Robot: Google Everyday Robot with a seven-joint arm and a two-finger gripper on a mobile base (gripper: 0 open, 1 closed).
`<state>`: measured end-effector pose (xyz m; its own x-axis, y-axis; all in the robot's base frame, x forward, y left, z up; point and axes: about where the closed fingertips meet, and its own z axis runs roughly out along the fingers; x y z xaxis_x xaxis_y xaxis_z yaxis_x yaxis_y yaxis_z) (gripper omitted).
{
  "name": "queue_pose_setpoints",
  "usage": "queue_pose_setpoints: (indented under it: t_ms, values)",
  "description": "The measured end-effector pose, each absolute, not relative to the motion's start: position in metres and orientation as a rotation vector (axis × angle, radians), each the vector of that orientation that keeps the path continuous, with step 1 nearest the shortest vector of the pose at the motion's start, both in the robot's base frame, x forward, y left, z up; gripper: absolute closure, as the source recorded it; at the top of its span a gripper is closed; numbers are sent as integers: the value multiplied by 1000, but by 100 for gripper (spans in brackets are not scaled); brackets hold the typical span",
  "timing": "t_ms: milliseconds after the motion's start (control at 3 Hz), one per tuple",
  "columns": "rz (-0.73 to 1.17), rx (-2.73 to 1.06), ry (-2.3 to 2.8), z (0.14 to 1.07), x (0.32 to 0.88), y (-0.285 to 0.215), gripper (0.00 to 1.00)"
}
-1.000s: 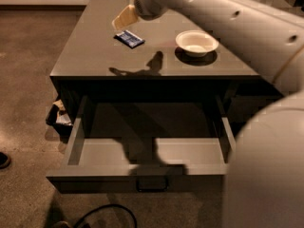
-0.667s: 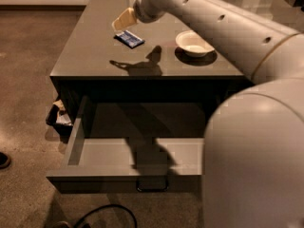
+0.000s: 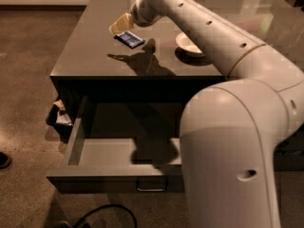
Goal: Place rxbar blueberry into top drawer
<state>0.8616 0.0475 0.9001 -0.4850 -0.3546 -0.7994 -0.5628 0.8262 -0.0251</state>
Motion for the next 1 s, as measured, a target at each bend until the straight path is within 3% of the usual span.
queue_pose_setpoints:
  t_ms: [1000]
  values:
    - [346,-752,2177,865,876,77,0]
